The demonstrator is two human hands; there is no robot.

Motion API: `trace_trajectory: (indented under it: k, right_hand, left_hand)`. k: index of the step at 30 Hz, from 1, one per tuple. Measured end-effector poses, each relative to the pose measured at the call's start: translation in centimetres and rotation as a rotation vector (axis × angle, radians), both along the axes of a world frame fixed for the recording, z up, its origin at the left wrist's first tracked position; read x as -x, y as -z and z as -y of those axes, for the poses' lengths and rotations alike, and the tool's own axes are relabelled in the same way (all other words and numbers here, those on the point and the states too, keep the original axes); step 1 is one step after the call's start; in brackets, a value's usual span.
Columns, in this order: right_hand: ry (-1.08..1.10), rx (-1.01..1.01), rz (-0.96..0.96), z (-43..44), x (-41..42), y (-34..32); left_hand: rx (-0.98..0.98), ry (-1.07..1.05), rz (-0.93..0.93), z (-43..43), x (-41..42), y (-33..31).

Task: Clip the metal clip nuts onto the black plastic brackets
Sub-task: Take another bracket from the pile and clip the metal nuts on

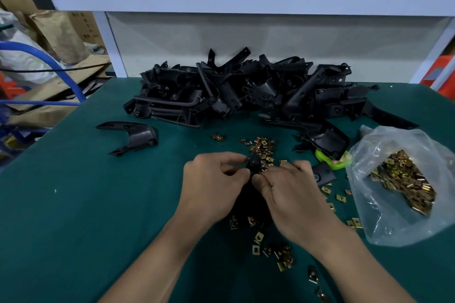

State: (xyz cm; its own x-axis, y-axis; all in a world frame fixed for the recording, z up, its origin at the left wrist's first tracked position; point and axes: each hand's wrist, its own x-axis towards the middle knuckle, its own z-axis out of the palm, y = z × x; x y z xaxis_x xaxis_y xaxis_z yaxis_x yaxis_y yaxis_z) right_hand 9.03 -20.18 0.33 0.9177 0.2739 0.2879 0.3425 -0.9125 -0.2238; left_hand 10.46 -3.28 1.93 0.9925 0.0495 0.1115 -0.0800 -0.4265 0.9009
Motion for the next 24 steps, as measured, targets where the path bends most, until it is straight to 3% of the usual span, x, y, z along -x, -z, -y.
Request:
trace_trajectory:
  k: [7, 13, 18, 21, 24]
  right_hand:
    - [0.029, 0.040, 0.024, -0.08, 0.09, 0.01]
    - [0.009, -0.015, 0.028, 0.06, -0.13, 0.28]
    - [0.026, 0.049, 0.174, -0.37, -0.05, 0.45]
    - [0.016, 0.085, 0.238, -0.37, -0.18, 0.63]
    - [0.023, 0.051, 0.177, -0.24, -0.68, 0.78]
  left_hand:
    - [0.033, 0.041, -0.029, -0.45, -0.18, 0.10]
    - [0.352, -0.025, -0.223, -0.27, -0.76, 0.79]
    - [0.411, -0.080, -0.248, -0.01, -0.75, 0.69]
    - [0.544, -0.062, -0.325, 0.35, -0.50, 0.58]
    - [0.658, -0.010, -0.394, 0.38, -0.38, 0.44]
